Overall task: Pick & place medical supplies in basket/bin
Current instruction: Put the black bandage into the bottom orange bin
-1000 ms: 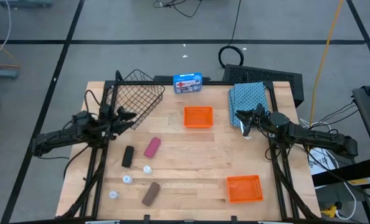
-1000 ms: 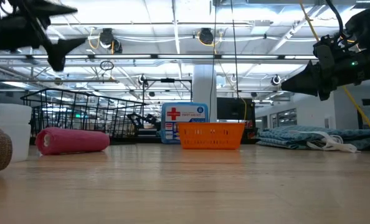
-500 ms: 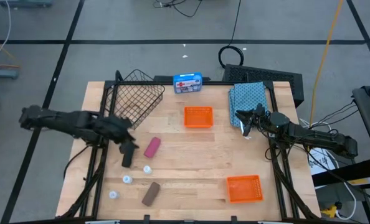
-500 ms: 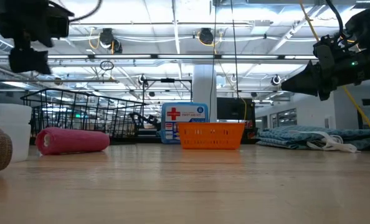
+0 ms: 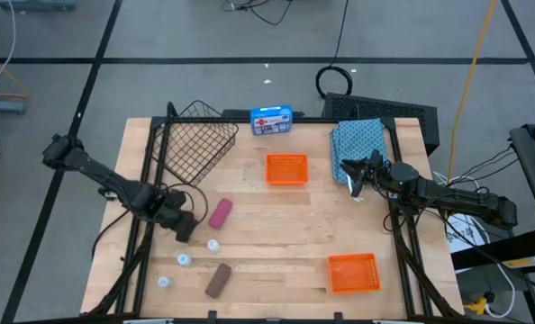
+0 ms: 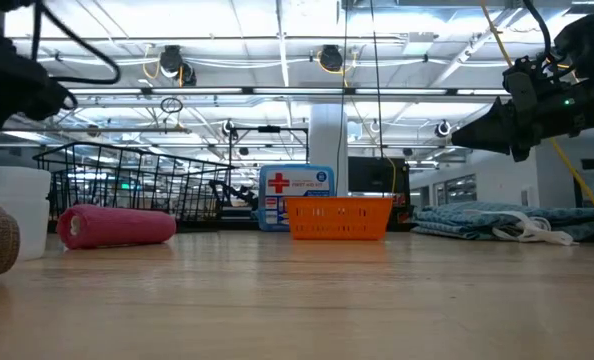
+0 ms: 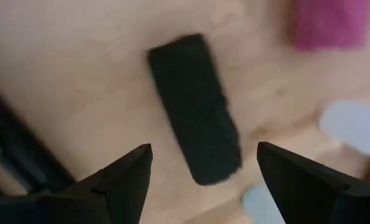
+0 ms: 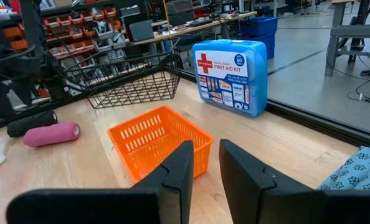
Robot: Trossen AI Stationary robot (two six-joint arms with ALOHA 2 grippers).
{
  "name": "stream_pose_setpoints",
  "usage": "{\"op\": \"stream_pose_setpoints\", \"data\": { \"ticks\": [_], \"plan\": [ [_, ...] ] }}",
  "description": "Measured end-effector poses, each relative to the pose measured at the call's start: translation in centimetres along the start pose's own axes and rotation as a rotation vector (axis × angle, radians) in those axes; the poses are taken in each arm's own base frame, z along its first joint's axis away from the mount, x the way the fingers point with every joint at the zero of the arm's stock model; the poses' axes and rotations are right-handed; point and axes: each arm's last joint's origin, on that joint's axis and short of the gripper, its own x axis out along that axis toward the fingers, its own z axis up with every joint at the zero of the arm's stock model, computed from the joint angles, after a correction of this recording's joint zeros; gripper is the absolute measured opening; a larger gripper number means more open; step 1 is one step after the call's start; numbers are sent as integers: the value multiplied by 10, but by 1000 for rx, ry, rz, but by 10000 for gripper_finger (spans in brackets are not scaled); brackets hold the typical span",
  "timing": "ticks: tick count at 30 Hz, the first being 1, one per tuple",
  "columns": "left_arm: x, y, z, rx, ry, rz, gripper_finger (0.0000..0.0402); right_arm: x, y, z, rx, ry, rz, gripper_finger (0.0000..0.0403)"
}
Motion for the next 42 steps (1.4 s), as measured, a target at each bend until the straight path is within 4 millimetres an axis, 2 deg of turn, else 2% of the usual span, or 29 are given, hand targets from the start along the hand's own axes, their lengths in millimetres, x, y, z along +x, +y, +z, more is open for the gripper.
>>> {"op": "stream_pose_setpoints", "data": {
  "ticks": [5,10,20,26,29,37,42],
  "plan": [
    [9,-7,-12,-113,-30,10,301,0,0,0,0,1,0,71],
    [27,-19,-21,-111,-50,42,301,0,0,0,0,0,0,71],
    [60,-29,-24,-162,-95,179,301,0,0,0,0,0,0,71],
    [65,-32,-25,-154,-67,191,298,0,0,0,0,1,0,71],
    [65,-33,-26,-175,-64,175,275,0,0,0,0,0,0,71],
    [65,-34,-24,-140,-89,158,162,0,0,0,0,1,0,71],
    [60,-32,-22,-125,-65,148,131,0,0,0,0,0,0,71]
  ]
}}
